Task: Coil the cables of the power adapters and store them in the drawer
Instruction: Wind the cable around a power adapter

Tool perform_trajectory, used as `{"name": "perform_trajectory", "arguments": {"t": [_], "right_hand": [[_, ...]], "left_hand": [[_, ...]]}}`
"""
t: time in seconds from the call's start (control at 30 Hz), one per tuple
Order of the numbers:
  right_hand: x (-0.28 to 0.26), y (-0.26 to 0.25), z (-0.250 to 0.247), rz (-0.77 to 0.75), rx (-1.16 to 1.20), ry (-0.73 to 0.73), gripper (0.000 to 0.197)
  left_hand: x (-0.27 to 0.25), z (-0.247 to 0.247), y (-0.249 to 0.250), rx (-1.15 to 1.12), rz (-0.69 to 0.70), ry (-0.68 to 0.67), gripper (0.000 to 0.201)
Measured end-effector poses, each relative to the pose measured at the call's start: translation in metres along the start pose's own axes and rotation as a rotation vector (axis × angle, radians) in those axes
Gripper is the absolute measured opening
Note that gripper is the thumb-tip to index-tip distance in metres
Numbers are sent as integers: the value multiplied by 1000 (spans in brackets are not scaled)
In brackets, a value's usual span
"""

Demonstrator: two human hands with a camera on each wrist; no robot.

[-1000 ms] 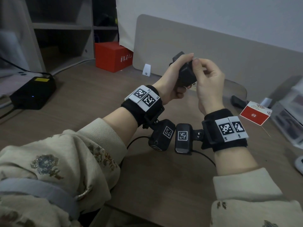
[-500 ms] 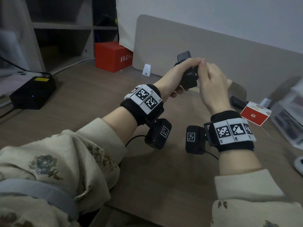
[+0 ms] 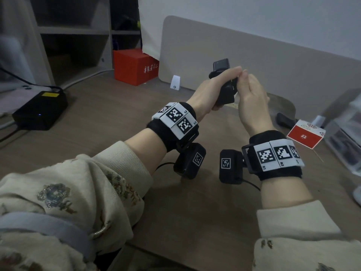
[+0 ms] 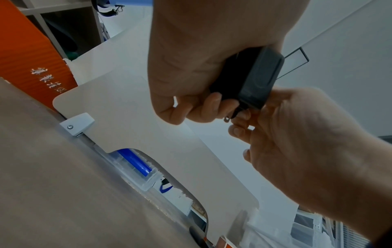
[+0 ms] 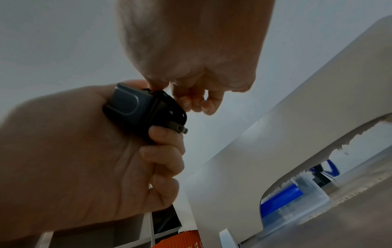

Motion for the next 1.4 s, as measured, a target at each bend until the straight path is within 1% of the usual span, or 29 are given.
{"name": "perform_trajectory", "arguments": {"t": [0.17, 0.3, 0.4, 0.5, 0.57, 0.63, 0.7, 0.8, 0.97, 1.13, 1.4], "right_hand": [[2, 2, -2, 5, 43, 46, 52], [2, 6, 0, 17, 75, 16, 59], [1, 1, -4, -7, 37, 36, 57], [4, 2, -11, 2, 101, 107, 65], [7, 8, -15, 29, 97, 140, 61], [8, 11, -16, 40, 64, 157, 49], [9, 11, -15, -6, 45, 145, 42], [8, 2, -9, -111, 1, 95, 37], [7, -8, -9, -275, 48, 71, 28], [6, -7, -10, -274, 149, 17, 28], [5, -12, -13, -362, 33, 24, 27]], "left_hand": [[0, -1, 1, 25, 7, 16, 31], [0, -2, 2, 73, -14, 12, 33], [1, -3, 0, 117, -57, -38, 43], [3, -1, -6, 50, -110, -99, 55], [5, 2, -12, 2, -145, -136, 60], [6, 4, -16, -45, -178, -165, 62], [7, 4, -18, -107, -202, -183, 61], [8, 3, -20, -187, -226, -190, 60], [6, 6, -19, -205, -247, -238, 57], [3, 11, -20, -209, -275, -305, 54], [-1, 17, -28, -165, -327, -379, 54]]}}
Point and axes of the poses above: each hand's wrist, its own x-axis towards the middle knuckle, its own z-axis out of the palm, y = z × x, the point moved 10 cm from there along x, towards the middle knuckle, and after that the axes turned 6 degrees about -y, right-handed, at the moved point
